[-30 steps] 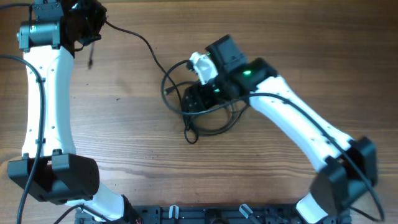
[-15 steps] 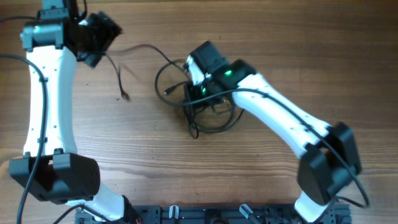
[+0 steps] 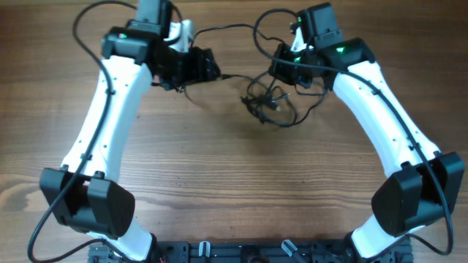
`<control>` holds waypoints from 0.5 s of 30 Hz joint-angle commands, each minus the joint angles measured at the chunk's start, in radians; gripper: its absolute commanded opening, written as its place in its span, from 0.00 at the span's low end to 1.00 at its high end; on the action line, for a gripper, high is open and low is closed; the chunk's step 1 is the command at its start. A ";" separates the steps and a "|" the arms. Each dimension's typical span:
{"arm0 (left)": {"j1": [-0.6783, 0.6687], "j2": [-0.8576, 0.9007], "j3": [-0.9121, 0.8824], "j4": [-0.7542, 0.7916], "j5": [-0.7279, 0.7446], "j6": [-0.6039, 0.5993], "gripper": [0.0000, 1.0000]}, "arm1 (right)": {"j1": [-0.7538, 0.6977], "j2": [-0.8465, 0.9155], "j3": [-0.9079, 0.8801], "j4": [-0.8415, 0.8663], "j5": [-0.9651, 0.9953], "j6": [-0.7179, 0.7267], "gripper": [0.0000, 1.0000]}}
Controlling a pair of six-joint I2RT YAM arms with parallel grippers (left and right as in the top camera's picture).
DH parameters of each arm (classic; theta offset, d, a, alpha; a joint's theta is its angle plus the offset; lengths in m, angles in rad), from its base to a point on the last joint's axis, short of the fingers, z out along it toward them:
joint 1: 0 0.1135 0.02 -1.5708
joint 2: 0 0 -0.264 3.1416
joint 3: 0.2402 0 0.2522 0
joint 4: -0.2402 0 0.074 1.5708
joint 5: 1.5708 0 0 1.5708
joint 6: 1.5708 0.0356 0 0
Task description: Untangle cables
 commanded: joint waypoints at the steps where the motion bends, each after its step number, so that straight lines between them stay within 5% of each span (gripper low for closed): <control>1: -0.039 0.001 -0.068 0.018 0.021 0.021 0.80 | -0.036 0.019 0.010 0.000 -0.013 0.019 0.04; 11: -0.240 0.001 -0.300 0.480 0.074 -0.302 0.75 | -0.082 0.063 0.010 0.008 -0.039 0.021 0.04; 15: -0.349 0.003 -0.314 0.558 -0.148 -0.418 0.70 | -0.082 0.063 0.010 0.016 -0.066 -0.004 0.04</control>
